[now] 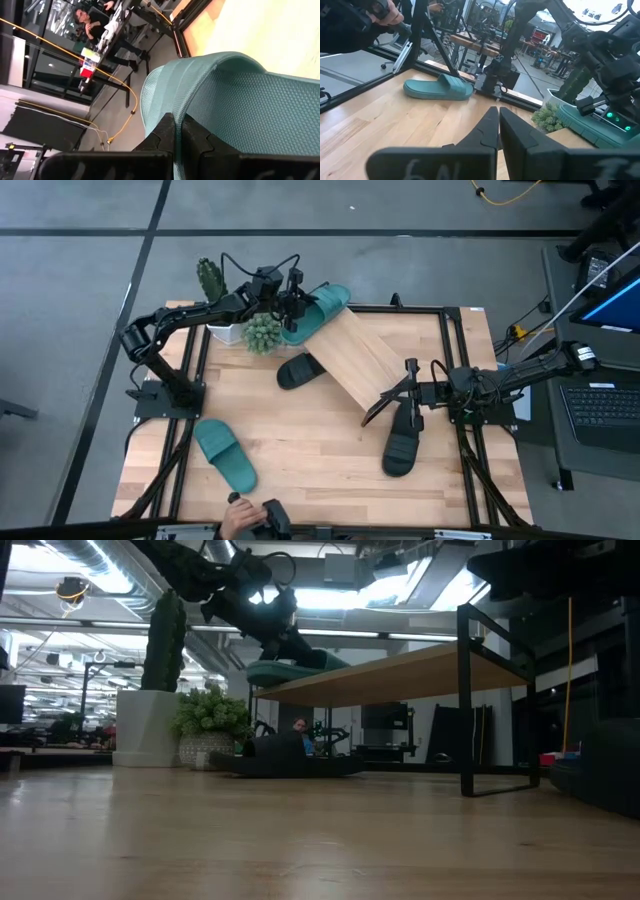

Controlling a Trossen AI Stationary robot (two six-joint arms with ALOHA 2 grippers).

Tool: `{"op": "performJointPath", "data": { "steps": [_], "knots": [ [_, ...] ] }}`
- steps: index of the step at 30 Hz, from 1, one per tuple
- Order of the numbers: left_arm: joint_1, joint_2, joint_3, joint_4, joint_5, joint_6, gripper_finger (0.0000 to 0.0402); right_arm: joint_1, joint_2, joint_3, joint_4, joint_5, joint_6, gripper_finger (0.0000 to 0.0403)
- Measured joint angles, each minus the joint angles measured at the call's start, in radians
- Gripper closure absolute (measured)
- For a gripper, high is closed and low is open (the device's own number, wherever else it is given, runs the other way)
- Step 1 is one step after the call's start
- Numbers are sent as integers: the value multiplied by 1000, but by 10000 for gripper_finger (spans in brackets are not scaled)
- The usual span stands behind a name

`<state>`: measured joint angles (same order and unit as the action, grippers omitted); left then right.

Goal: Pick and place slides into the shelf
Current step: Put the right green slides on the shelf

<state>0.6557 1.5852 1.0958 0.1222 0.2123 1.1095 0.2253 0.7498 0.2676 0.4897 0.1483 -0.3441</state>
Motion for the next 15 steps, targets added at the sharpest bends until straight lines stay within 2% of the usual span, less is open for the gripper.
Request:
{"op": "performJointPath", "data": {
  "steps": [15],
  "knots": [
    [7, 0, 1, -11, 0, 0, 399, 0, 0, 0, -1, 0, 0, 384]
  ]
}}
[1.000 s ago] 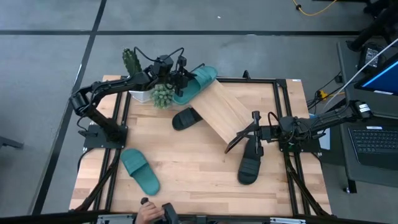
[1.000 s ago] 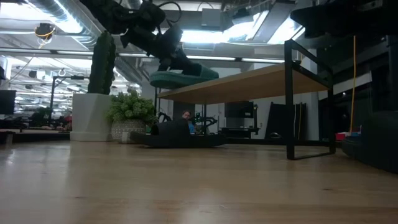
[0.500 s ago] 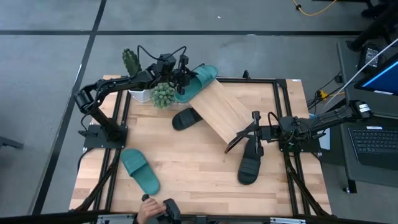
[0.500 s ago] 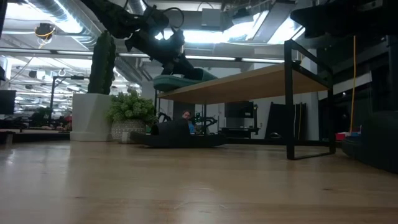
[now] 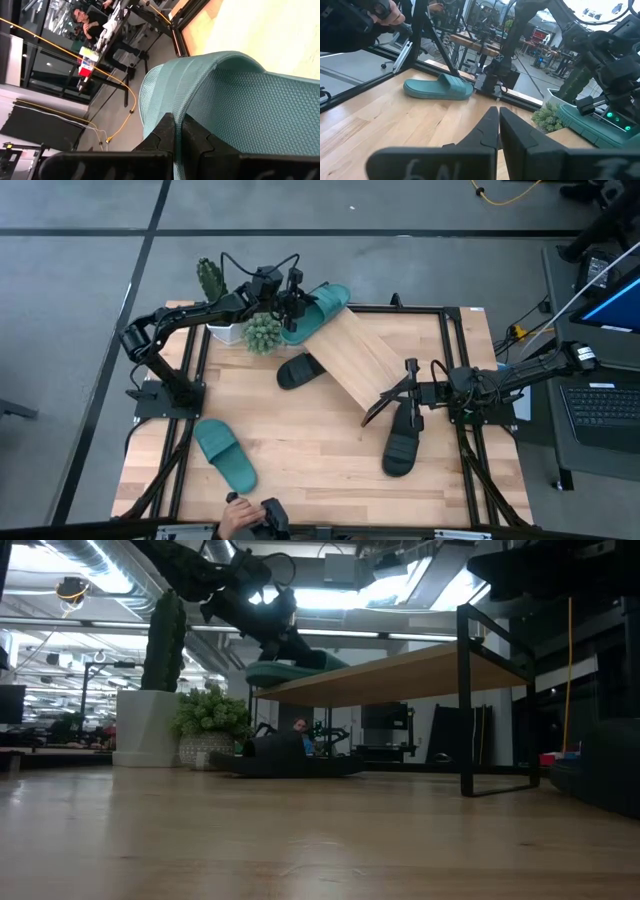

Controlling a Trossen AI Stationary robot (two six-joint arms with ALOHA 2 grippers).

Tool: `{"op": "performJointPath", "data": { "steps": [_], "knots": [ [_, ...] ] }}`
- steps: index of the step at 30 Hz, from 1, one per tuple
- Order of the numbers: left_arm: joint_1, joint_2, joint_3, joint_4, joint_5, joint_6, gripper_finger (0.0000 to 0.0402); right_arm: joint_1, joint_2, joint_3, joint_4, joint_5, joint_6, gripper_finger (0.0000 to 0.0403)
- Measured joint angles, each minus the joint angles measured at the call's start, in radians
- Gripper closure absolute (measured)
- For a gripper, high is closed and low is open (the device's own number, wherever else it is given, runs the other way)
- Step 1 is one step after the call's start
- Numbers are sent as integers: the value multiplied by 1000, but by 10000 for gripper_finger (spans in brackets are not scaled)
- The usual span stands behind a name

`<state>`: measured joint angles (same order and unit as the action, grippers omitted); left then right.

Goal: Pick and place slides into the shelf
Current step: Put the right green slides on the shelf

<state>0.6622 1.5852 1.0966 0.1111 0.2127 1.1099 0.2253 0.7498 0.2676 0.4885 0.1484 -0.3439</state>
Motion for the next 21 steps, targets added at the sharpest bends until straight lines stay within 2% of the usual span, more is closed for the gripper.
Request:
{"op": "performJointPath", "data": {
  "steps": [7, 14, 21],
  "knots": [
    [1, 0, 0, -3, -2, -10, 398, 0, 0, 0, -1, 0, 2, 384],
    [1, -1, 0, -1, -45, -86, 359, 0, 0, 0, -5, 0, 2, 384],
    [-1, -1, 0, -1, -55, -87, 348, 0, 0, 0, -6, 0, 2, 384]
  ]
}}
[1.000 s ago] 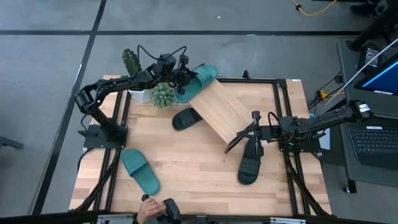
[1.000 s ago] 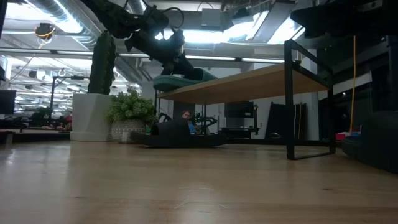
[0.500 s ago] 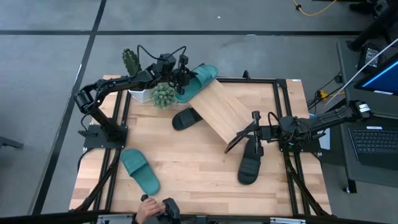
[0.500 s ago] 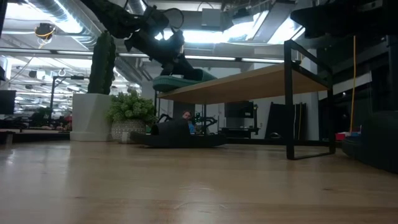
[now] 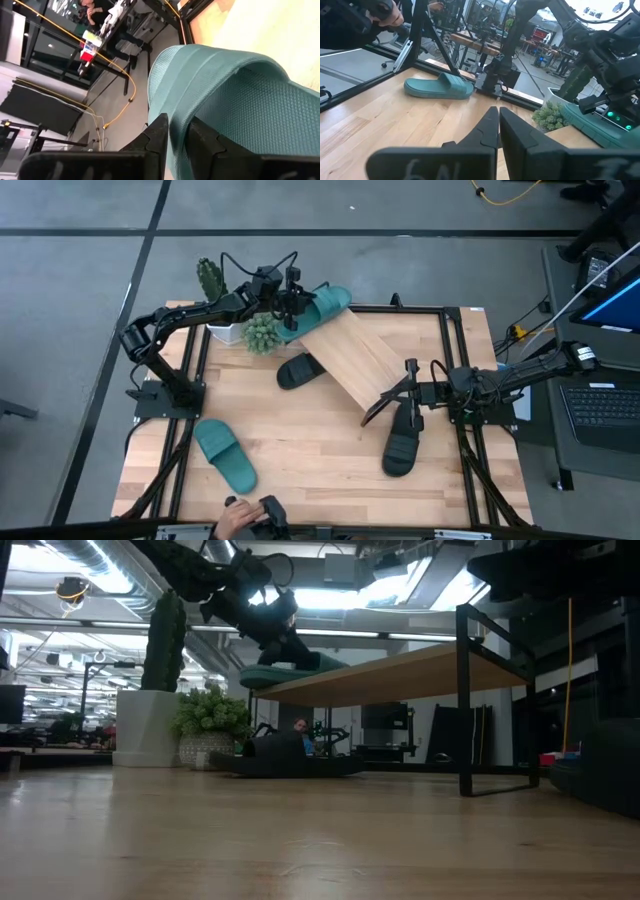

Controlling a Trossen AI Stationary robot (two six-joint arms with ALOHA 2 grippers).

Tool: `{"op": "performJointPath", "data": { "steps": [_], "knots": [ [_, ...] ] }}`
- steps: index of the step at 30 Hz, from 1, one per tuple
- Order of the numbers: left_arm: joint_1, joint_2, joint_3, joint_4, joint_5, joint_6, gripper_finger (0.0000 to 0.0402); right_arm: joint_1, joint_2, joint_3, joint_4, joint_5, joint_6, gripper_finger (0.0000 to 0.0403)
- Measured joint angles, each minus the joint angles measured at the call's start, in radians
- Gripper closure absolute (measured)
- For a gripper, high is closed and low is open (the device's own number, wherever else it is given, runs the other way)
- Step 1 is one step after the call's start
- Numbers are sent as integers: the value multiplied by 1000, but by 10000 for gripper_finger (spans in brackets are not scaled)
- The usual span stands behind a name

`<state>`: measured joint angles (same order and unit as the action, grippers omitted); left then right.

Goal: Pick and place slides into the shelf
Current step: Put the right green slides on the shelf

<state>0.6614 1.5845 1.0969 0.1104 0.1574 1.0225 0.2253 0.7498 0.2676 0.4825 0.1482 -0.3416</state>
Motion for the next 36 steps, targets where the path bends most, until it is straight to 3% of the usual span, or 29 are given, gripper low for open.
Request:
{"op": "performJointPath", "data": {
  "steps": [14, 27, 36],
  "knots": [
    [-2, 0, 0, 4, -41, -22, 345, 0, 0, 0, -1, 0, 0, 384],
    [-4, 0, 0, 3, -45, -22, 305, 0, 0, 0, -1, 0, 0, 384],
    [-17, 0, 0, -5, -49, -26, 299, 0, 0, 0, -1, 0, 22, 384]
  ]
}}
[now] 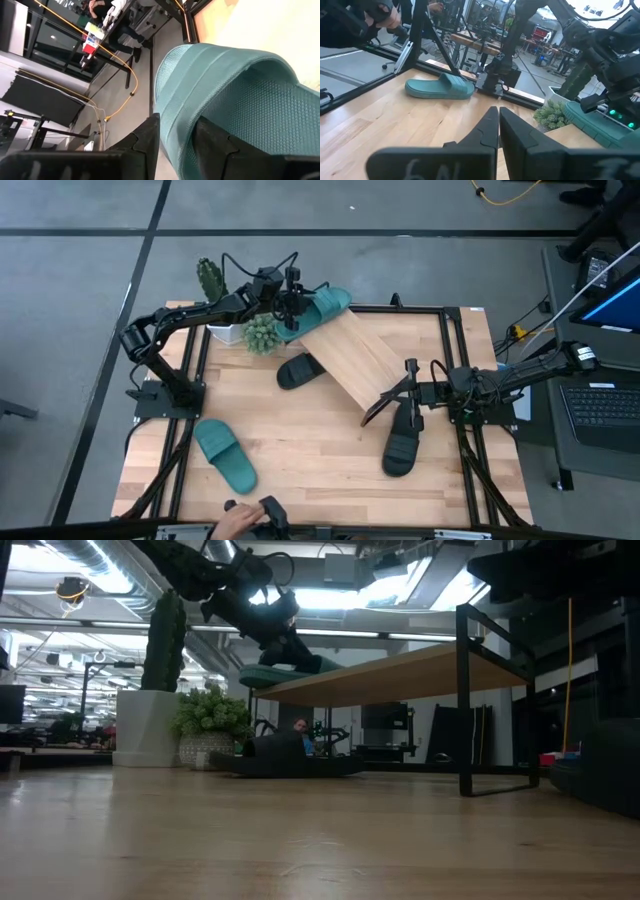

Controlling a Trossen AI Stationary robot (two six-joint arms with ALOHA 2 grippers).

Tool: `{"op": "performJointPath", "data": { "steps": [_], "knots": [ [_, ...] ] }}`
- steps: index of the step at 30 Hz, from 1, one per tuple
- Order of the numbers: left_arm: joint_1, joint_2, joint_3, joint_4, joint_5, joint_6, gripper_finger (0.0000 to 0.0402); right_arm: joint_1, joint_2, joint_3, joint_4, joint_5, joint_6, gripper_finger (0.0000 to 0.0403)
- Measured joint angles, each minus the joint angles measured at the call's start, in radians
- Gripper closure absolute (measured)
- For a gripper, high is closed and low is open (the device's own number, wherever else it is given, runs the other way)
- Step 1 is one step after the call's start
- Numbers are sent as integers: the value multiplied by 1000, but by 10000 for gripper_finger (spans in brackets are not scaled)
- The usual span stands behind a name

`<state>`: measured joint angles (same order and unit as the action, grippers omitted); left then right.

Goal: Pick and place slides into the shelf
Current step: Put the right green slides on the shelf

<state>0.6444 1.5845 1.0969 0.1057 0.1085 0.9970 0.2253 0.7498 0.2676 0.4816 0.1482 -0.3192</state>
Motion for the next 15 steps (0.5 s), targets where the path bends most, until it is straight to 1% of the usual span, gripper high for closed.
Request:
{"op": "performJointPath", "data": {
  "steps": [15],
  "knots": [
    [-4, 0, 0, -58, 3, -20, 299, 0, 0, 0, 0, 0, 27, 384]
  ]
}}
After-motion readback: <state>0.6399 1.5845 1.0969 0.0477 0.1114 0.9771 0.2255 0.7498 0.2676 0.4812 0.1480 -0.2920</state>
